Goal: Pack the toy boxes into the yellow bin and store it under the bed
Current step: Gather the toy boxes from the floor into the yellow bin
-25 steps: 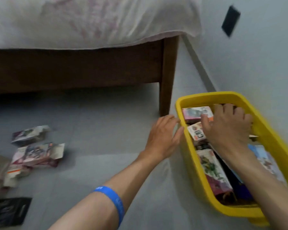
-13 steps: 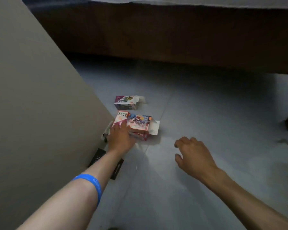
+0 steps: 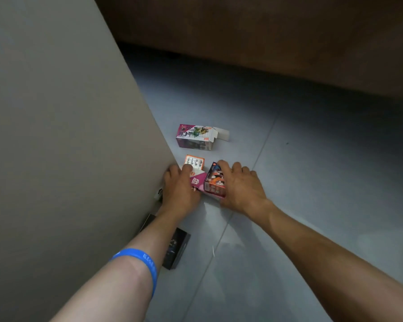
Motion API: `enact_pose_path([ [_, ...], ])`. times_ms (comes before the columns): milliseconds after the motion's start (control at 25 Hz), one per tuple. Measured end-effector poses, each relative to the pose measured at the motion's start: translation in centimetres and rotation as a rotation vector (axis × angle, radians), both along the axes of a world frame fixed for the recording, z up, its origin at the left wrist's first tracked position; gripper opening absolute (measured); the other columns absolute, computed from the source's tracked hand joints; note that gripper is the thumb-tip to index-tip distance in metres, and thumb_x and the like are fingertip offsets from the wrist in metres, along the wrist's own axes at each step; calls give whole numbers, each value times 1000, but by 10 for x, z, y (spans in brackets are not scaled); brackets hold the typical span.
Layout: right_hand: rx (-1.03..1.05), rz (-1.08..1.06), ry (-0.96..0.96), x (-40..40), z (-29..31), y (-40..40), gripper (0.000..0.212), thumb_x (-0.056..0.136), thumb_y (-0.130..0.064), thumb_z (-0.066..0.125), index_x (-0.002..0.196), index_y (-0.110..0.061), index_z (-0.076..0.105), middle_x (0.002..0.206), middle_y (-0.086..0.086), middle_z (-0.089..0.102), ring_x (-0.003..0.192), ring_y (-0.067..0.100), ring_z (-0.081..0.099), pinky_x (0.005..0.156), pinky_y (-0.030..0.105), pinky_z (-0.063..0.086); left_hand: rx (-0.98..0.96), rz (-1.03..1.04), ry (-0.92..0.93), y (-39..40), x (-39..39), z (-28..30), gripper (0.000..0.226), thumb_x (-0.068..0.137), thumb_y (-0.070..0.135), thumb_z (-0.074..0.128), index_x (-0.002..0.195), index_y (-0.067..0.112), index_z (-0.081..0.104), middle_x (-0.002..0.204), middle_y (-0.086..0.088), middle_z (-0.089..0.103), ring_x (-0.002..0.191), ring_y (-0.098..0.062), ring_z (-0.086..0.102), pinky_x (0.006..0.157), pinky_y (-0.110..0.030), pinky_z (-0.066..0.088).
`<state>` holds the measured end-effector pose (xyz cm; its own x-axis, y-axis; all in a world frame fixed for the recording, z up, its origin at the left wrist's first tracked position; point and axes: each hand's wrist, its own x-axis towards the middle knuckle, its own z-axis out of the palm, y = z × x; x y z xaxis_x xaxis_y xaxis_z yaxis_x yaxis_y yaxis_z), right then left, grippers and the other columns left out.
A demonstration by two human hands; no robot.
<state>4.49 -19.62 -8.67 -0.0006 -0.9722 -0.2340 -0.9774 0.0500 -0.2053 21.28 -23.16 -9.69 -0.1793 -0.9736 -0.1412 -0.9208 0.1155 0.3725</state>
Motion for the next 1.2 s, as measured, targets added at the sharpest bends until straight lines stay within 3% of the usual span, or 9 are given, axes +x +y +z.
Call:
enact_pose_path([
  [200, 128, -49, -175, -37, 16, 29, 96, 68, -65, 74, 143, -32, 24, 127, 9, 56, 106, 29, 60, 90, 41, 51, 381, 165, 306, 10, -25, 16, 80, 72, 24, 79, 136, 35, 32, 124, -6, 56, 110, -29, 57, 95, -46, 50],
  [320, 242, -73, -134, -85, 27, 75, 96, 64, -55, 79, 141, -31, 26, 125, 6, 57, 105, 27, 59, 88, 40, 51, 624, -62, 295, 41, -64, 32, 102, 59, 25, 75, 145, 47, 26, 131, 0, 58, 115, -25, 58, 100, -42, 49],
  [440, 285, -112, -69, -117, 13, 147, 107, 61, -59, 78, 146, -31, 18, 128, 6, 57, 108, 27, 58, 90, 38, 47, 683, -267, 205, 93, -111, 32, 99, 63, 27, 74, 146, 52, 26, 133, 4, 59, 116, -20, 59, 101, -36, 48],
  [600, 418, -576, -621, -169, 6, 268, 114, 56, -45, 80, 149, -40, 15, 119, -1, 65, 92, 14, 68, 75, 27, 57, 792, -342, 319, 156, -175, 35, 87, 67, 25, 72, 143, 48, 34, 118, 5, 65, 100, -13, 65, 88, -32, 56],
  [720, 264, -914, -910, -185, 10, 344, 95, 65, -28, 85, 143, -29, 32, 108, -8, 65, 86, 9, 68, 74, 30, 59, 883, -279, 519, 194, -221, 53, 77, 73, 14, 72, 140, 38, 43, 87, 6, 74, 65, -2, 68, 55, -15, 50],
  [880, -172, -1035, -1232, -208, 68, 388, 61, 73, -39, 85, 121, -28, 48, 107, -7, 68, 77, -3, 66, 71, 21, 54, 791, -323, 769, 228, -305, 107, 63, 73, 3, 72, 131, 21, 54, 101, -7, 73, 67, -6, 71, 53, -17, 50],
  [960, -317, -960, -1267, -231, 122, 414, 60, 68, -52, 80, 120, -38, 52, 106, -9, 71, 88, -3, 67, 80, 18, 52, 734, -311, 925, 240, -349, 147, 44, 81, 5, 68, 122, 20, 61, 107, -10, 74, 73, -10, 73, 59, -22, 52],
  [1040, -395, -811, -1293, -255, 172, 450, 62, 68, -57, 76, 124, -49, 53, 116, -9, 71, 107, 8, 67, 93, 30, 54, 662, -423, 972, 257, -392, 185, 42, 81, 17, 73, 120, 29, 64, 104, -1, 76, 84, -15, 74, 67, -29, 56],
  [1200, -496, -775, -1038, -309, 227, 507, 68, 67, -43, 70, 128, -58, 44, 112, -25, 63, 101, 3, 67, 78, 27, 58, 199, -847, 645, 315, -488, 214, 74, 78, 38, 74, 145, 33, 42, 129, 2, 64, 112, -19, 62, 93, -41, 52],
])
